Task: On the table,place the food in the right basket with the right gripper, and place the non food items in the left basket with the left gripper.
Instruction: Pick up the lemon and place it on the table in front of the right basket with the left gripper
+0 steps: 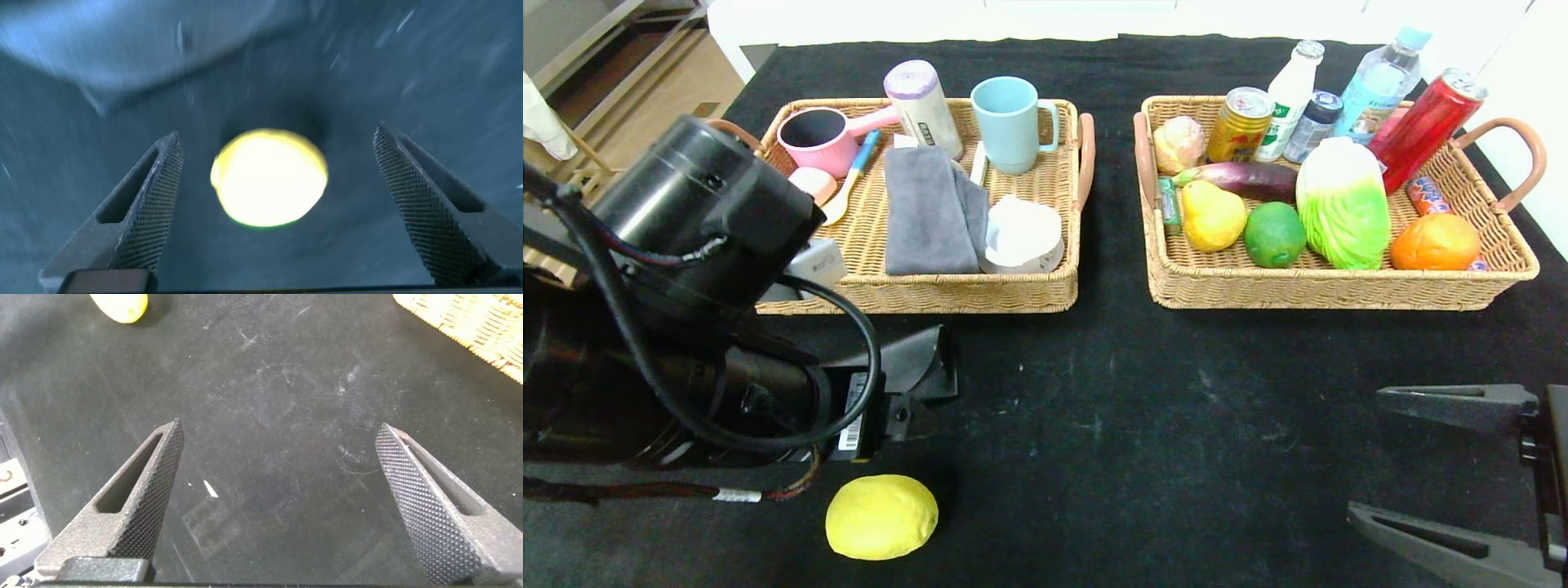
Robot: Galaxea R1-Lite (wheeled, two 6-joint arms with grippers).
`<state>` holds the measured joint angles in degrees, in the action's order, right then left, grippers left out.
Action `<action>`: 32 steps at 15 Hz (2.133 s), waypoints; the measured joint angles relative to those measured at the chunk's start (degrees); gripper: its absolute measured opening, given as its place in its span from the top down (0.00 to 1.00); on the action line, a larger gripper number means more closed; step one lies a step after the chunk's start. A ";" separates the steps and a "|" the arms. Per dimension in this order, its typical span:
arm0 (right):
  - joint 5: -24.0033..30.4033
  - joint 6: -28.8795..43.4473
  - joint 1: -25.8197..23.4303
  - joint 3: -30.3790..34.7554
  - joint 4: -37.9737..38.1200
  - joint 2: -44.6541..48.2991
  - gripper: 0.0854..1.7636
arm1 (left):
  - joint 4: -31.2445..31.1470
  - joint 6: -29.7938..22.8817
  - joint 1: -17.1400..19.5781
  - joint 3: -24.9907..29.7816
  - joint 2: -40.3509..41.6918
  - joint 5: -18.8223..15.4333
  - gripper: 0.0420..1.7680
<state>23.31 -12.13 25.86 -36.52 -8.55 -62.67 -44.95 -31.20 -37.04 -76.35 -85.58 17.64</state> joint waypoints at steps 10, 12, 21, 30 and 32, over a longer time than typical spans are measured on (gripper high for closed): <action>-0.10 -0.44 0.49 0.45 0.04 -0.67 0.03 | 0.40 -1.94 -2.82 8.28 0.72 -3.78 0.04; -0.10 -0.43 0.49 0.50 0.00 -0.69 0.03 | 0.40 -1.94 -3.39 8.77 0.02 -3.61 0.04; -0.10 -0.44 0.49 0.50 0.00 -0.72 0.03 | 0.40 -2.05 -3.82 9.07 -3.06 -2.07 0.03; -0.10 -0.49 0.49 0.56 0.04 -0.72 0.03 | 5.68 -2.01 -3.75 13.40 -4.99 -0.65 0.03; -0.10 -0.49 0.49 0.59 0.01 -0.72 0.03 | 5.71 -1.99 -3.73 13.54 -5.29 -0.61 0.03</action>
<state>23.21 -12.62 26.34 -35.94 -8.53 -63.39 -39.24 -33.18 -40.77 -62.81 -90.87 17.03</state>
